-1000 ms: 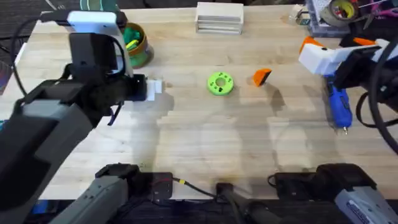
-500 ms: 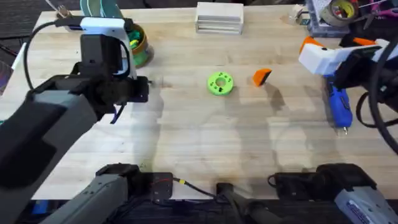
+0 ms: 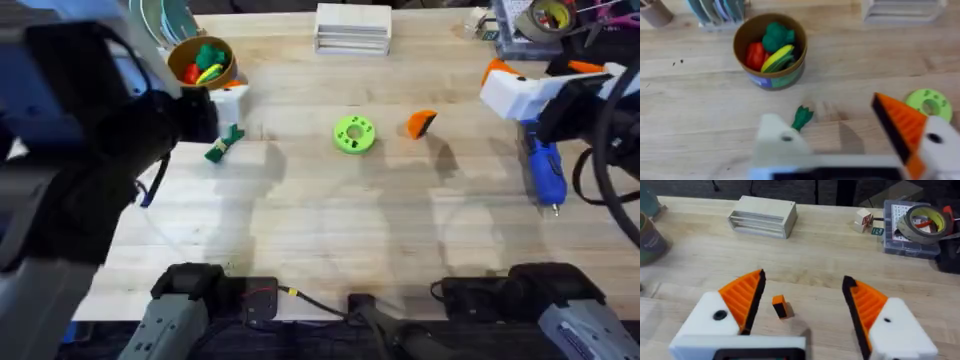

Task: Pick up the gripper from the table and insert it into the empty holder that is missing its gripper. Then pick up a screw, insert it into the mounting hole, and use the screwdriver to tighten it. Finally, clean up the table by picking up the vegetable and placing it into the bucket.

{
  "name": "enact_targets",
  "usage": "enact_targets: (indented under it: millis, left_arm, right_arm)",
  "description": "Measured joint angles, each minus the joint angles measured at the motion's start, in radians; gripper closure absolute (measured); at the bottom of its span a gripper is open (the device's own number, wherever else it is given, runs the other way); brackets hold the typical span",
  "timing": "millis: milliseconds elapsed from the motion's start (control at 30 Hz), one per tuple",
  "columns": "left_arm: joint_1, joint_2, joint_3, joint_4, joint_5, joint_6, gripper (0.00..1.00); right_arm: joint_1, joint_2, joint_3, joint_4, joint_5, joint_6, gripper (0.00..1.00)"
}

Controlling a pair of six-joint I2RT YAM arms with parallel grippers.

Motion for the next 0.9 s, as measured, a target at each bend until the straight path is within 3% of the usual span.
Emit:
enact_targets:
  millis: [33, 67, 100, 233, 267, 400, 433, 867, 900]
  left_arm:
    - [0.000, -0.020, 0.000, 0.000, 0.010, -0.010, 0.062]
    - [0.000, -0.047, 0.000, 0.000, 0.019, -0.022, 0.031]
    - [0.000, -0.068, 0.000, 0.000, 0.026, -0.035, 0.111]
    - [0.000, -0.152, 0.000, 0.000, 0.042, -0.049, 0.753]
    - [0.000, -0.168, 0.000, 0.000, 0.042, -0.044, 0.780]
    - [0.000, -0.208, 0.000, 0.000, 0.046, -0.054, 0.131]
    - [0.000, -0.211, 0.000, 0.000, 0.047, -0.061, 0.045]
    - [0.000, -0.211, 0.000, -0.041, 0.094, -0.062, 0.008]
    - [0.000, -0.211, 0.000, -0.041, 0.111, -0.062, 0.008]
  right_arm:
    - [0.000, 0.000, 0.000, 0.000, 0.000, 0.000, 0.010]
    - [0.000, 0.000, 0.000, 0.000, 0.000, 0.000, 0.010]
    - [0.000, 0.000, 0.000, 0.000, 0.000, 0.000, 0.010]
    - [0.000, 0.000, 0.000, -0.013, 0.000, 0.000, 0.011]
    - [0.000, 0.000, 0.000, -0.021, 0.000, 0.000, 0.011]
    - [0.000, 0.000, 0.000, -0.071, 0.000, 0.000, 0.010]
    - [0.000, 0.000, 0.000, -0.083, 0.000, 0.000, 0.010]
    - [0.000, 0.000, 0.000, -0.327, -0.007, 0.000, 0.010]
    - [0.000, 0.000, 0.000, -0.428, -0.007, 0.000, 0.010]
